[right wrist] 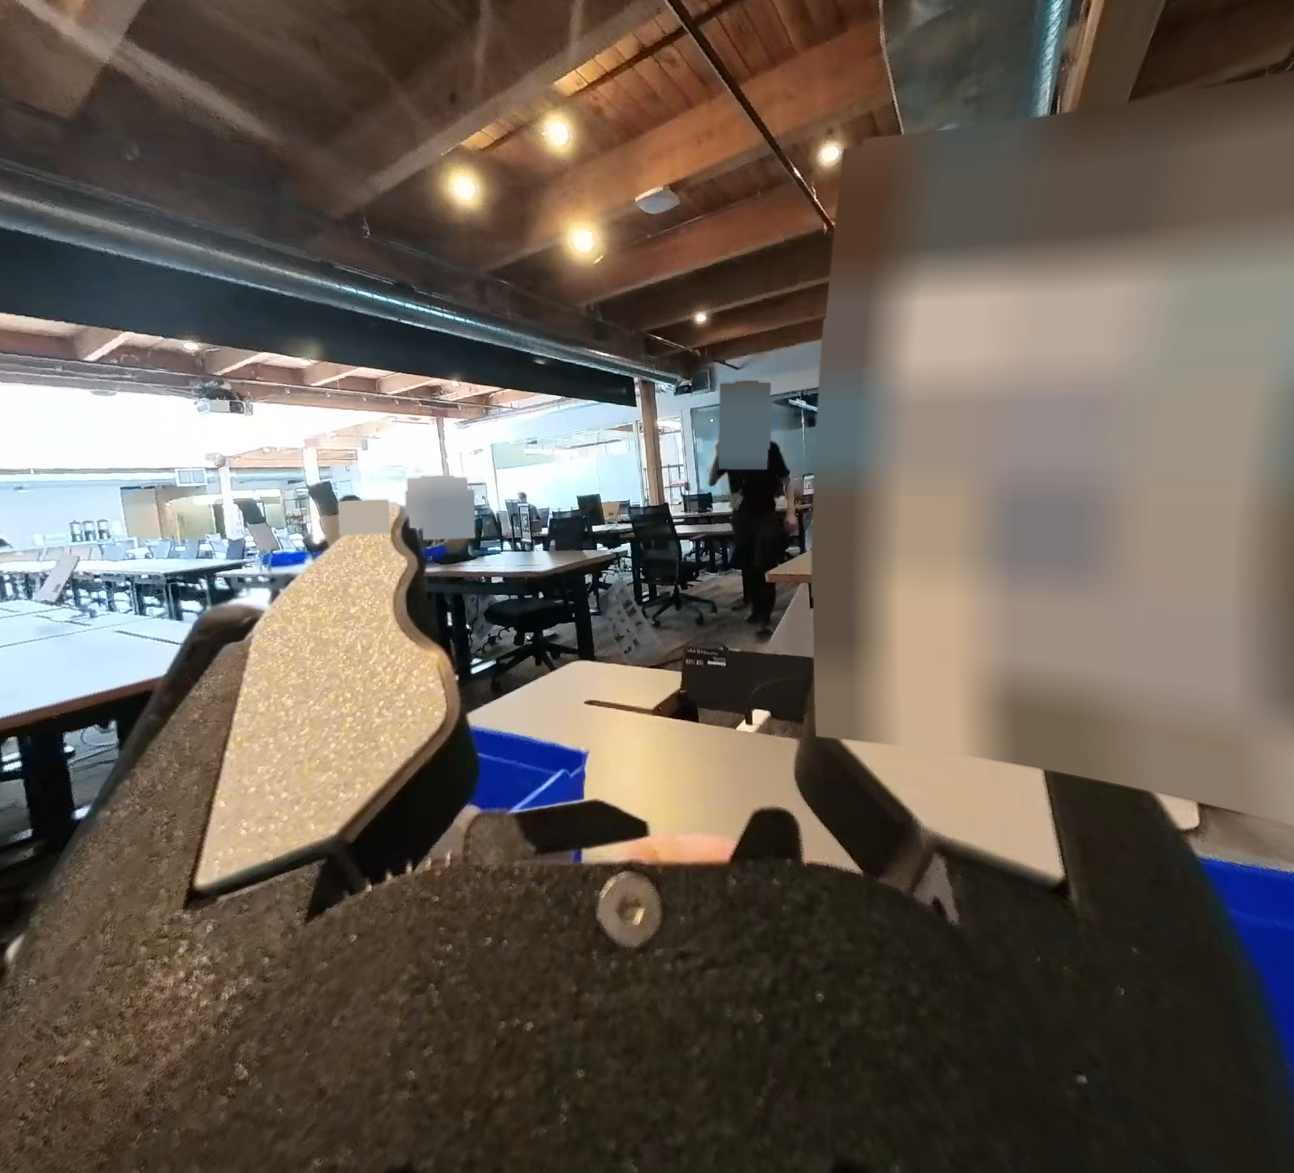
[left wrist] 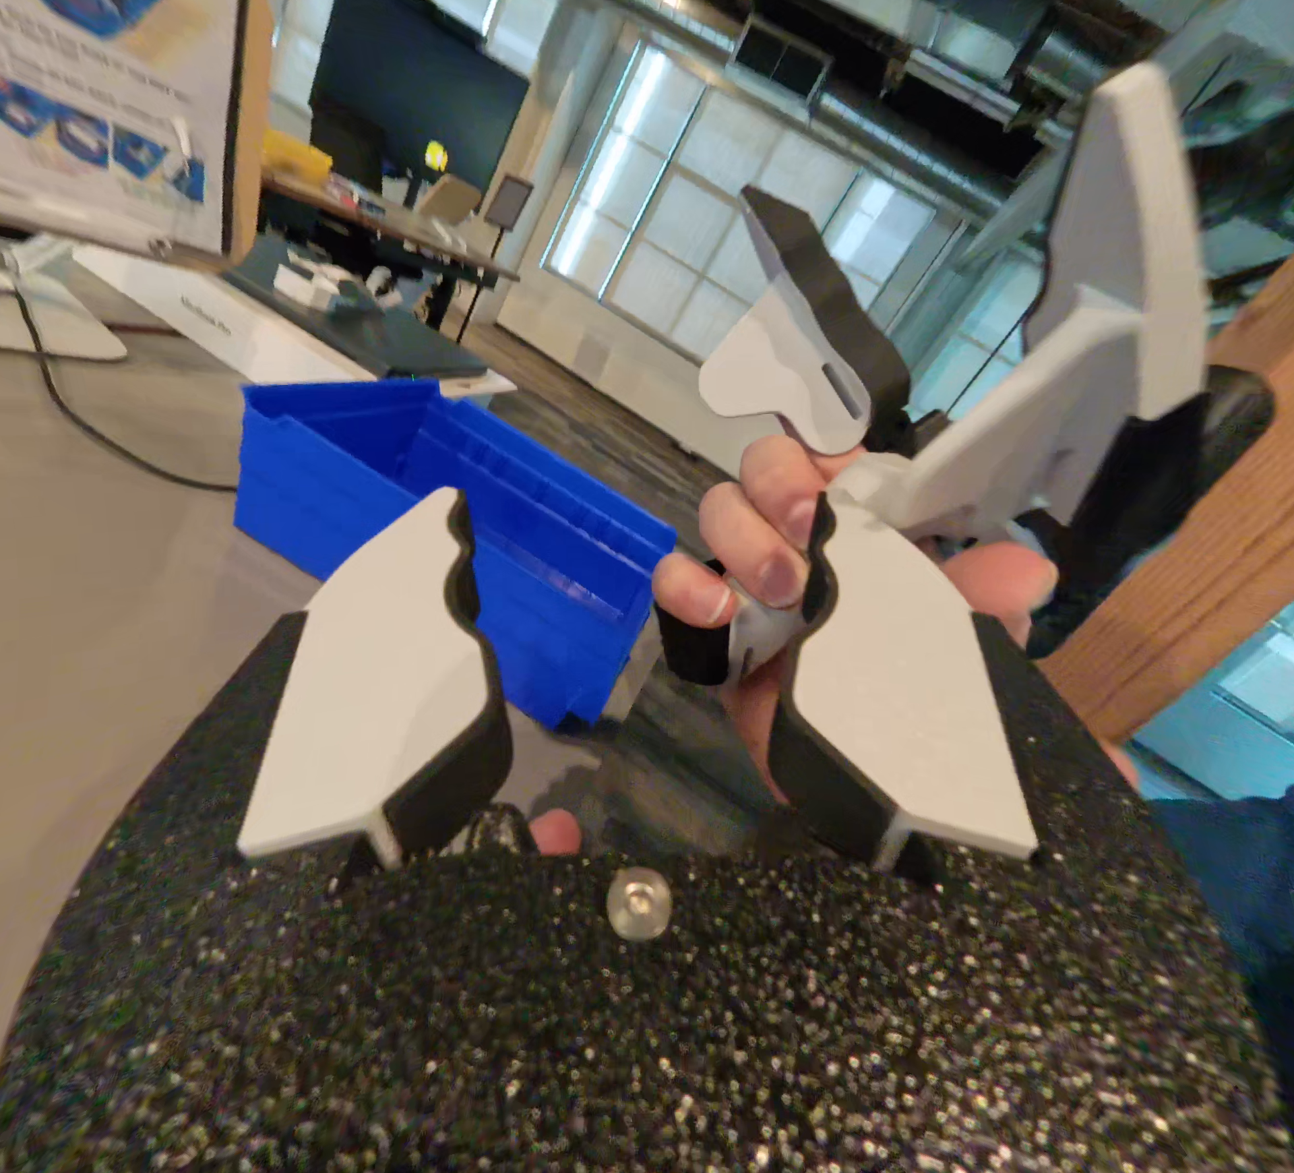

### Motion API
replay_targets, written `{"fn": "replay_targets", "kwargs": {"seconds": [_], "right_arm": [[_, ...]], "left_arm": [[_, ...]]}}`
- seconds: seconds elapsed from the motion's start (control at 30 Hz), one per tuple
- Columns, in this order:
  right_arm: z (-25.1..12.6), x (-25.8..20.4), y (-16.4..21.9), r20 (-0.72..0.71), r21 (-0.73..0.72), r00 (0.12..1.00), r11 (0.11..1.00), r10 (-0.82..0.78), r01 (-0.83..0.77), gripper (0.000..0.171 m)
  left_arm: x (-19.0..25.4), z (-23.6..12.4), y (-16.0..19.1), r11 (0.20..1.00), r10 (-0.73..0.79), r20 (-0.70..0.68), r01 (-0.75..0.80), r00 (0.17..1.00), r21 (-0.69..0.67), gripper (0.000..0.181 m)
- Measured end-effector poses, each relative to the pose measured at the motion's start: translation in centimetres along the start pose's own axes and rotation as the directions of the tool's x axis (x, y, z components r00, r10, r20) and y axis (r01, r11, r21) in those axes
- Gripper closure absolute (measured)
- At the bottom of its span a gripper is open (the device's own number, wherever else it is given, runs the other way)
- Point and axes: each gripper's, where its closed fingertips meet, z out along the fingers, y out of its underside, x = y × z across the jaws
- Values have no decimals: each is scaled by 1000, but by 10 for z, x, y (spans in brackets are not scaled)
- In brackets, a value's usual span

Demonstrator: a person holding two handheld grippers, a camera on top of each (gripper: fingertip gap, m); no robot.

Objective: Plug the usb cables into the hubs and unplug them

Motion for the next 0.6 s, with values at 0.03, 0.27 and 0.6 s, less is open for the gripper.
{"fn": "replay_targets", "kwargs": {"seconds": [0.03, 0.27, 0.6], "right_arm": [[0, 1, -6, 4, 16, 1000, 1000, 6, -6, 56], [-5, 23, -58, 42, 96, 997, 993, 61, -65, 55], [-4, 33, -45, 138, 22, 985, 994, 105, -109, 53]], "left_arm": [[0, -6, -8, 999, -4, 3, 4, 1000, 48, 89], [-11, -89, -60, 965, 232, 184, -250, 955, 83, 91], [-49, -255, -128, 743, 651, 268, -526, 710, -413, 181]]}}
